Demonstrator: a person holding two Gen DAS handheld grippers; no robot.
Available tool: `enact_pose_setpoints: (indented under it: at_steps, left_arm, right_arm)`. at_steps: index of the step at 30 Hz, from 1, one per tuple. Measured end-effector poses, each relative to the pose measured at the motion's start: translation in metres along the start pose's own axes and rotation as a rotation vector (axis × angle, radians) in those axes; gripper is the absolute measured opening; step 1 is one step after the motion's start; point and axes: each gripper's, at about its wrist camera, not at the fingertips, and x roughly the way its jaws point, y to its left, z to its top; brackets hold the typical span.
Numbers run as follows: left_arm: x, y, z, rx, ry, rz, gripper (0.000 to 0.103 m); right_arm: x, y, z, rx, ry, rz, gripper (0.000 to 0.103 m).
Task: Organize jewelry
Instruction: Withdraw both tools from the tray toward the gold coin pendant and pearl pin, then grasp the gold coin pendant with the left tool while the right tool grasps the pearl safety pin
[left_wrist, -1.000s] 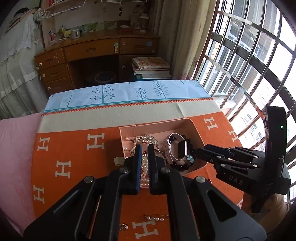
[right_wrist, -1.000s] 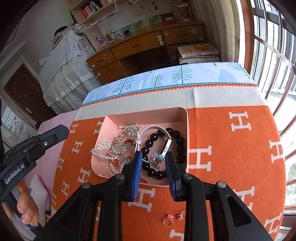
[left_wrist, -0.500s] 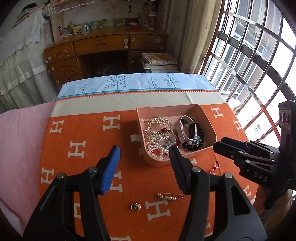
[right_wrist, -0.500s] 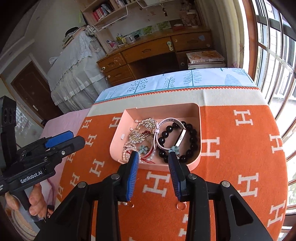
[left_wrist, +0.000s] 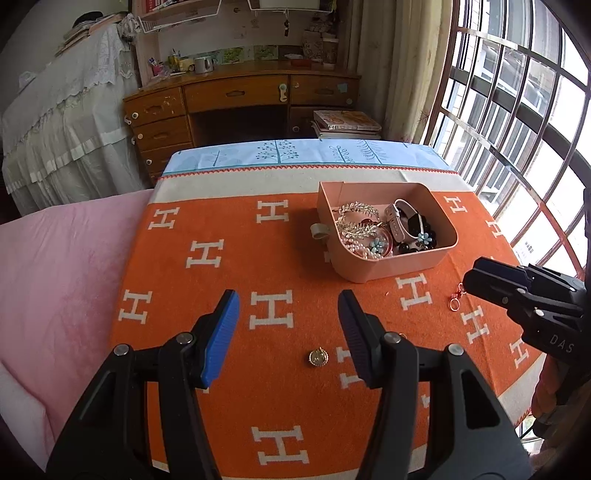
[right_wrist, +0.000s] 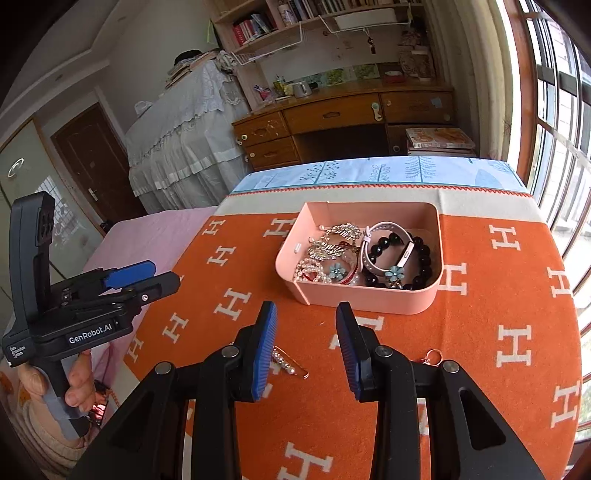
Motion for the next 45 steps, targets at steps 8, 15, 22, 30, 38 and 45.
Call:
enact_pose_setpoints:
  at_steps: [8,15,22,30,38,45]
  left_arm:
    - [0.038,-0.005,-0.046,-0.045,0.093,-0.01,0.052]
    - [0.061,-0.006,-0.071,-0.032,0.138,0.021,0.052]
    - [0.072,-0.003,-0.074,-0.031,0.155,0.013,0.052]
    - [0.079,-0.003,-0.074,-0.033,0.174,-0.006,0.052]
    - [0.083,-0.006,-0.073,-0.036,0.183,-0.015,0.052]
    - [0.086,-0.011,-0.071,-0.029,0.184,-0.039,0.052]
  right_arm:
    - [0.018,0.029,-0.03,-0.207,0.005,-0.016,0.034]
    - [0.056,0.047,-0.051,-0.369,0.087,-0.009,0.034]
    - [0.093,0.051,-0.059,-0.435,0.188,0.021,0.028]
    - [0.114,0.055,-0.066,-0.505,0.205,-0.025,0.024]
    - [0.121,0.049,-0.062,-0.483,0.193,-0.059,0.013]
    - [0.119,0.023,-0.05,-0.289,0.203,-0.012,0.008]
